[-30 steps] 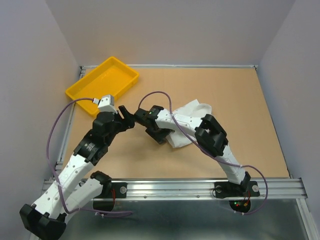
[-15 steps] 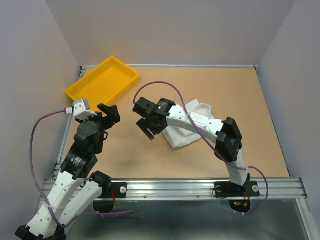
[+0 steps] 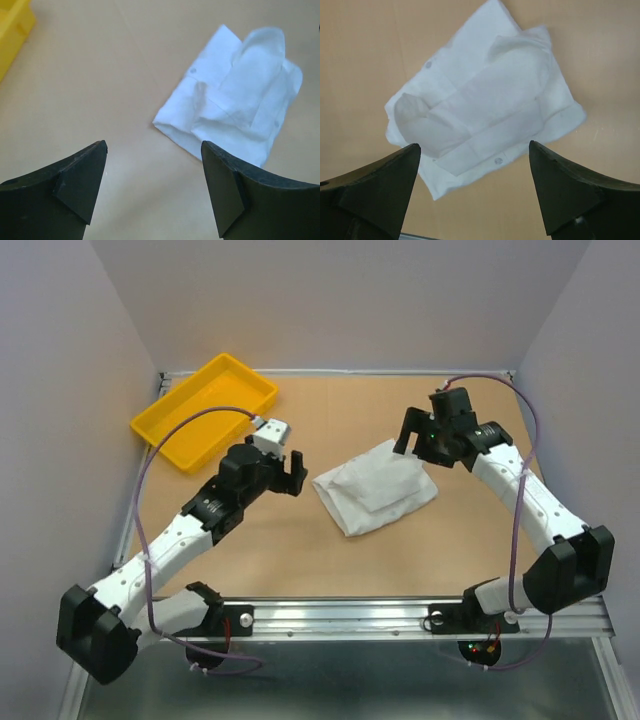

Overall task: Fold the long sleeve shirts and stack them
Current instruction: Fold the shirt

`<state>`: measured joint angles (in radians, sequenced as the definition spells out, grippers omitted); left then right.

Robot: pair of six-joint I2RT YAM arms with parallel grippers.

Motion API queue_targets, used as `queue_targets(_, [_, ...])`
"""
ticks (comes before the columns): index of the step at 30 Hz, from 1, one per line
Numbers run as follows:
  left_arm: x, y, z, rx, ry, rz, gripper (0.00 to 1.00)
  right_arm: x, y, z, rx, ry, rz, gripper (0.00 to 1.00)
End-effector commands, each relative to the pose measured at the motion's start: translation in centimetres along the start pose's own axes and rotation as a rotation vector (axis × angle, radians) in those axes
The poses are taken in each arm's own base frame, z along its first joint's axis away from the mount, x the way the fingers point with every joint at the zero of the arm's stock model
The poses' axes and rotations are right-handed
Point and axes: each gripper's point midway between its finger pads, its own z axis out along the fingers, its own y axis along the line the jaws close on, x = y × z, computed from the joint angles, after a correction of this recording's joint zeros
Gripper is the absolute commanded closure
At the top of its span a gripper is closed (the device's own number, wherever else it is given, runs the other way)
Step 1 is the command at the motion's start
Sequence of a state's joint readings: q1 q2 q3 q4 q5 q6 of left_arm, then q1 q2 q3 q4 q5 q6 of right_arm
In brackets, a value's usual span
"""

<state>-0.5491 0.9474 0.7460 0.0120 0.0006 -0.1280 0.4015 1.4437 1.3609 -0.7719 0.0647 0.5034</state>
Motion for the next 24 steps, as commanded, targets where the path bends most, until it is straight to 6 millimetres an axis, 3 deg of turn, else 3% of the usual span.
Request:
queue_targets(1, [-2.4, -6.1, 1.7, 0.192, -0.032, 0.290, 0.12, -0.8, -1.1, 0.0, -0.152, -0.059, 0.232, 0.05])
queue_targets(2, [-1.8, -8.2, 1.8, 0.229, -0.018, 0.349, 0.13, 0.4, -2.2, 0.5, -0.147, -0.032, 0.257, 0.05])
queue_targets(5, [-0.6, -10.3, 3.4, 0.240, 0.036, 0.463, 0.13, 0.3, -3.5, 0.1, -0.159, -0.059, 0.320, 0.05])
queue_targets(6, [-0.2, -11.8, 3.4, 0.260, 0.042, 0.500, 0.14, 0.7, -3.8, 0.2, -0.158, -0.053, 0.329, 0.05])
queue_targets(9, [1.2, -14.0, 4.6, 0.262, 0.069, 0.612, 0.19, 0.6, -4.5, -0.3, -0.152, -0.082, 0.360, 0.05])
queue_targets(10, [2.8, -15.2, 5.1, 0.280, 0.101, 0.651, 0.19, 0.4, -4.7, -0.5, -0.148, -0.099, 0.377, 0.05])
queue_targets(13, [4.3, -17.5, 6.2, 0.272, 0.123, 0.732, 0.23, -0.7, -5.3, -2.0, -0.131, -0.180, 0.403, 0.05])
queue_targets(20, [7.9, -20.6, 8.6, 0.278, 0.186, 0.779, 0.28, -1.9, -6.7, -4.4, -0.081, -0.311, 0.416, 0.05])
queue_targets(24, [8.8, -20.6, 10.0, 0.233, 0.187, 0.794, 0.28, -1.9, -7.3, -5.4, -0.064, -0.357, 0.434, 0.05])
